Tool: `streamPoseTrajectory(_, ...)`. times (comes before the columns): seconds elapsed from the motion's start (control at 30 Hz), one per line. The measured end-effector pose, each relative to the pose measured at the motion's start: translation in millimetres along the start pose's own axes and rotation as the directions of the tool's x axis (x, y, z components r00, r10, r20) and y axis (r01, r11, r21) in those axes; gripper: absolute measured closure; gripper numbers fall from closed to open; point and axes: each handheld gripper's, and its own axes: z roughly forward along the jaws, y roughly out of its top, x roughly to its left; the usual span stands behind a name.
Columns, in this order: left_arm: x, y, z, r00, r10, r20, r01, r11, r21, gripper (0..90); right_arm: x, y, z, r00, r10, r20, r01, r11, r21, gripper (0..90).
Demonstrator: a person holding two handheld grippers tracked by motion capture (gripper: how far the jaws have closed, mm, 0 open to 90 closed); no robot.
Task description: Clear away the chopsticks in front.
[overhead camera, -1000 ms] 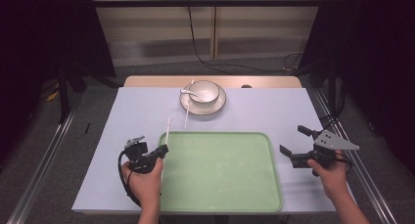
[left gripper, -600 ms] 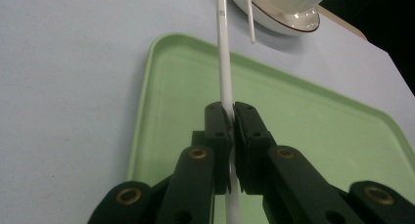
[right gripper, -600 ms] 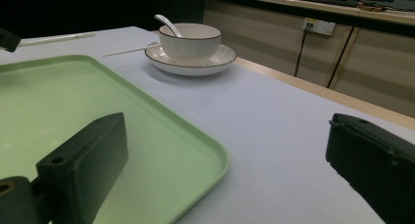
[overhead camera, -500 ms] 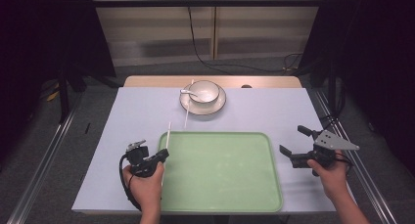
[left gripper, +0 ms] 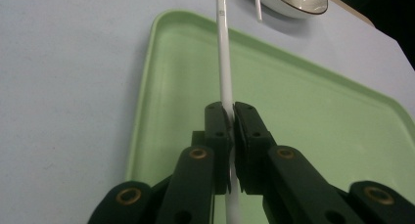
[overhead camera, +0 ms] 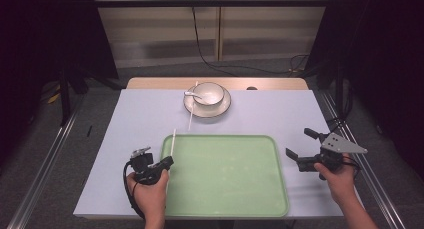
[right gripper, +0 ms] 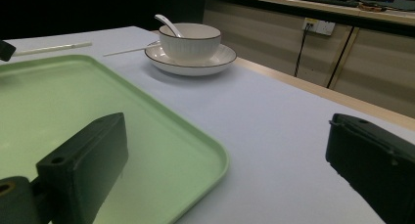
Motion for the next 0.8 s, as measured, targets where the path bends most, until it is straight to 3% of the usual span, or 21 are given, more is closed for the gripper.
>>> streamPoseTrajectory(0.8, 2.1, -8.0, 3.4, 0.9997, 0.006, -0.023, -0.006, 0.9995, 0.033, 85.6, -0.3, 0.1, -0.6, 1.0, -0.005, 0.0, 0.005, 1.0, 0.001, 1.6)
